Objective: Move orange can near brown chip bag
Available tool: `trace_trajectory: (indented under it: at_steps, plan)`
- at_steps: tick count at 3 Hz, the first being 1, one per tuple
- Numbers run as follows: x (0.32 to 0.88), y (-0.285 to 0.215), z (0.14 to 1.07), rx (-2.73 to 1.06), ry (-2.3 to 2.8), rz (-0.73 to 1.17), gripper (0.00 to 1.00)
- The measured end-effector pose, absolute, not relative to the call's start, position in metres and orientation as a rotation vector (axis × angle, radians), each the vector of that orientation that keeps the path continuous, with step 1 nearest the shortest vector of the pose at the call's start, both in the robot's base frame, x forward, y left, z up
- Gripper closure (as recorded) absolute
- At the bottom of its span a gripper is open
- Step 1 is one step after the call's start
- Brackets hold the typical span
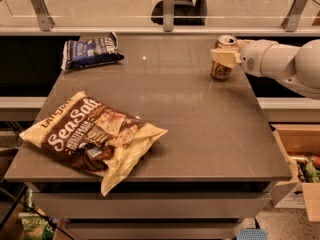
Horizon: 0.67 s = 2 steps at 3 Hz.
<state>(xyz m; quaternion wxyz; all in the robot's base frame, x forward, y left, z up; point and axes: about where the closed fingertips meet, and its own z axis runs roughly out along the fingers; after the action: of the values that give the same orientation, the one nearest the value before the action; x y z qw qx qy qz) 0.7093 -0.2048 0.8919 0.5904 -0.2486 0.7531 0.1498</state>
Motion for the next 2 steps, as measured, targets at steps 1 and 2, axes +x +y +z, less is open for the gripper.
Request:
trace_trajectory:
  at_steps: [1,2]
  plan:
    - [0.7097,-0.2022,0.8915,-0.581,1.752,0.352,0.88]
    - [0.7101,-0.2000,0.8911,-0.584,1.752,0.355,1.00]
